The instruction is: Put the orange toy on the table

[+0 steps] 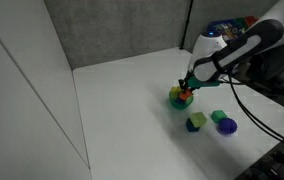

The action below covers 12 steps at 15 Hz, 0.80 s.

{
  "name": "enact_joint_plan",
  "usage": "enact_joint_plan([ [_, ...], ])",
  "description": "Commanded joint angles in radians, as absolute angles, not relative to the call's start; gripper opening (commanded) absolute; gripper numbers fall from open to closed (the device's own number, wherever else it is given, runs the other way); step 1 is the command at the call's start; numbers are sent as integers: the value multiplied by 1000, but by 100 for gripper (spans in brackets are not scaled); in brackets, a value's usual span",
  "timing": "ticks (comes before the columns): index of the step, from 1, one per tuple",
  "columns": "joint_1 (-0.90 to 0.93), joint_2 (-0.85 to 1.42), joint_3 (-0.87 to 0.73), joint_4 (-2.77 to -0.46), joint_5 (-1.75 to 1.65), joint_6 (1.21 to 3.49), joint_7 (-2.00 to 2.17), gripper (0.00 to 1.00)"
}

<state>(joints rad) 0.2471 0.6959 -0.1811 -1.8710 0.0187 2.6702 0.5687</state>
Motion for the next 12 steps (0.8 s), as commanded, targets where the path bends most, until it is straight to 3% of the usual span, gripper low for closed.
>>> enact_joint_plan([
  [1, 218, 623, -180, -1900, 29, 2640, 561, 12],
  [12, 168, 554, -340, -2017, -140, 2417, 588, 11],
])
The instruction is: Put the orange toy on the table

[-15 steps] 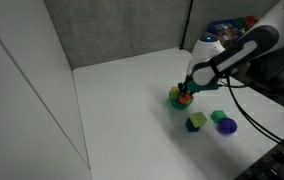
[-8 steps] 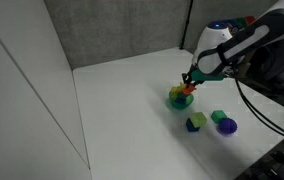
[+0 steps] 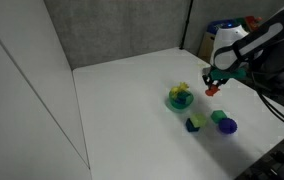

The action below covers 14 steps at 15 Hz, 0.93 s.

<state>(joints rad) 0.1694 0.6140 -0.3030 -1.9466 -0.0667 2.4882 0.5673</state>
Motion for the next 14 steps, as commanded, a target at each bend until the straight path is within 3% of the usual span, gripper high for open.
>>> enact_joint_plan([
  [1, 169, 543, -360, -2036, -173, 2399, 598, 11],
  [3, 167, 524, -388, -2064, -228, 2372, 616, 12],
  [4, 161, 515, -393, -2072, -248, 2359, 621, 60],
  [6, 148, 500, -396, -2082, -280, 2334, 635, 60],
  [11, 121, 481, -368, -2079, -307, 2295, 650, 97],
  [14, 119, 484, -350, -2066, -301, 2287, 660, 100],
])
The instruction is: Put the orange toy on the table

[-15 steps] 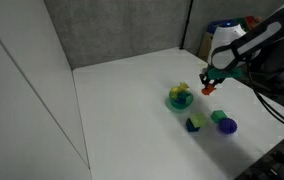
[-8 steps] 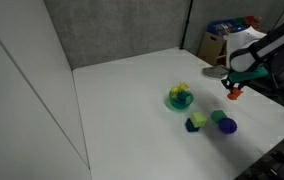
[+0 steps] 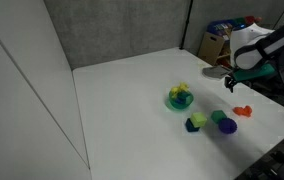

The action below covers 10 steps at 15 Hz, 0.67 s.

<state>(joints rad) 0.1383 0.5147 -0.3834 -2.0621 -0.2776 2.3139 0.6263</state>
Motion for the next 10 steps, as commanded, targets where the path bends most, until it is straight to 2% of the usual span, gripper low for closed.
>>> enact_joint_plan([
  [1, 117, 485, -341, -2061, -294, 2282, 657, 100],
  [10, 108, 448, -233, -2012, -251, 2157, 614, 100],
])
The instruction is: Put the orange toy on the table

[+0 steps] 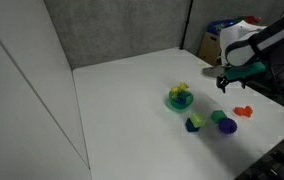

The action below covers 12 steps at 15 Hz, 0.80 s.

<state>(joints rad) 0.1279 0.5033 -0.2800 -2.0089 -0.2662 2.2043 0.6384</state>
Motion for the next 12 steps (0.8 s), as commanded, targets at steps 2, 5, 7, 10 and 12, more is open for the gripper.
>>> enact_joint_plan([
  [2, 103, 407, -202, -2033, -245, 2189, 593, 100],
  [5, 83, 344, -146, -2062, -187, 2221, 523, 100],
  [7, 59, 295, -107, -2087, -102, 2227, 433, 100],
  [10, 32, 223, -66, -2130, 2, 2210, 294, 100],
  [12, 22, 165, -52, -2177, 39, 2215, 218, 100],
])
